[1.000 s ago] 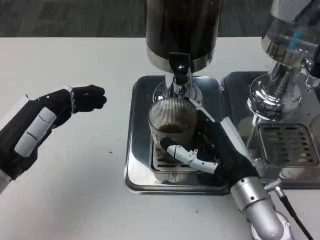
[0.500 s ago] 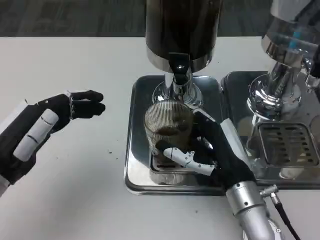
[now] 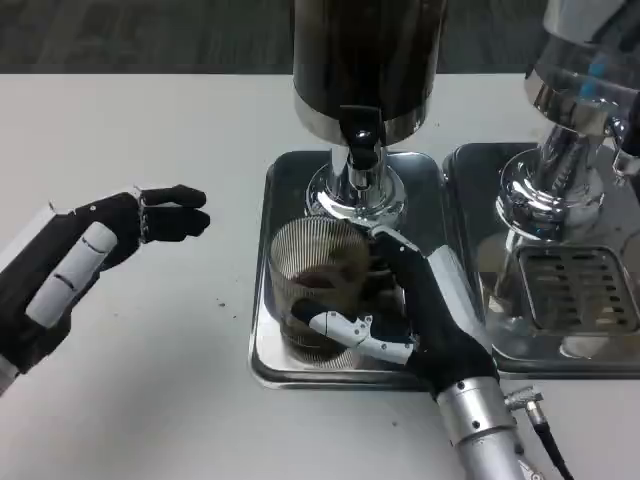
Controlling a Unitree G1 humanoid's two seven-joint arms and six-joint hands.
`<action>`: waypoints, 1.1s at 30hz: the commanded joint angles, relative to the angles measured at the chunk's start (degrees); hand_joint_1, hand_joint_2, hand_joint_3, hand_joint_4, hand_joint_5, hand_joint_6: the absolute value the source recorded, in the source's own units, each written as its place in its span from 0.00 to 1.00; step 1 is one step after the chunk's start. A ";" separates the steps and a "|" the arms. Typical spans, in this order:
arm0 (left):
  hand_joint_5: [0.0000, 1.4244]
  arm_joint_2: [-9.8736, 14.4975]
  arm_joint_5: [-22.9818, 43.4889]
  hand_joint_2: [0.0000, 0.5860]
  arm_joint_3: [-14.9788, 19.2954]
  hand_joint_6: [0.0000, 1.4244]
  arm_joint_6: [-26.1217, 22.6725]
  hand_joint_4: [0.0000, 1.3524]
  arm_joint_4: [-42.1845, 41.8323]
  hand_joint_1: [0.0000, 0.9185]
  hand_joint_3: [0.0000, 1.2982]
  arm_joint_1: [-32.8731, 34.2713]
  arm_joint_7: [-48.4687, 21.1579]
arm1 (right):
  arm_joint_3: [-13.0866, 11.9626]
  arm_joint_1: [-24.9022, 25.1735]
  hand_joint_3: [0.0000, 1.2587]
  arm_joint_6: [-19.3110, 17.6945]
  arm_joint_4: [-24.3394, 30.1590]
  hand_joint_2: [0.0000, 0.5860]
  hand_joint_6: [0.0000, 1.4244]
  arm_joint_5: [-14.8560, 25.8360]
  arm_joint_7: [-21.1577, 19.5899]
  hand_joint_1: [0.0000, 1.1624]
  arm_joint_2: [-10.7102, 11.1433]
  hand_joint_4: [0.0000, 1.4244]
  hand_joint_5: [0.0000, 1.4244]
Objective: Grasp the cup under the faucet to collect the drink, then remove the cup.
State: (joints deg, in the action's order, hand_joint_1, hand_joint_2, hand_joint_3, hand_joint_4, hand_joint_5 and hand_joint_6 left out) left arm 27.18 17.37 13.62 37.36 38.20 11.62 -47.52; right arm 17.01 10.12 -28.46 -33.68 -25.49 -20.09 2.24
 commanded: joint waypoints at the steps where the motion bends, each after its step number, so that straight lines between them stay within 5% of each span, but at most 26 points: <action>1: 0.23 0.61 -0.65 0.40 -0.08 0.20 -0.44 0.28 -0.30 0.00 0.30 -0.54 0.56 | 0.06 -1.34 0.34 -1.10 -0.91 0.39 0.45 -0.63 -1.88 0.57 -0.19 0.36 0.39; 33: 0.23 0.15 -1.69 0.42 -0.94 0.20 0.60 0.29 1.79 0.00 0.29 0.64 0.69 | -1.81 -2.76 0.41 -4.29 1.66 0.41 0.55 -3.60 -9.62 0.59 1.35 0.42 0.47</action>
State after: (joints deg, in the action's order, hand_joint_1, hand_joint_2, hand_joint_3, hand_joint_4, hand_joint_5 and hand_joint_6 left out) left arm 27.17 16.22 12.90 37.39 39.49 11.73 -47.36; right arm 15.89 7.59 -30.73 -33.38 -29.45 -28.20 3.48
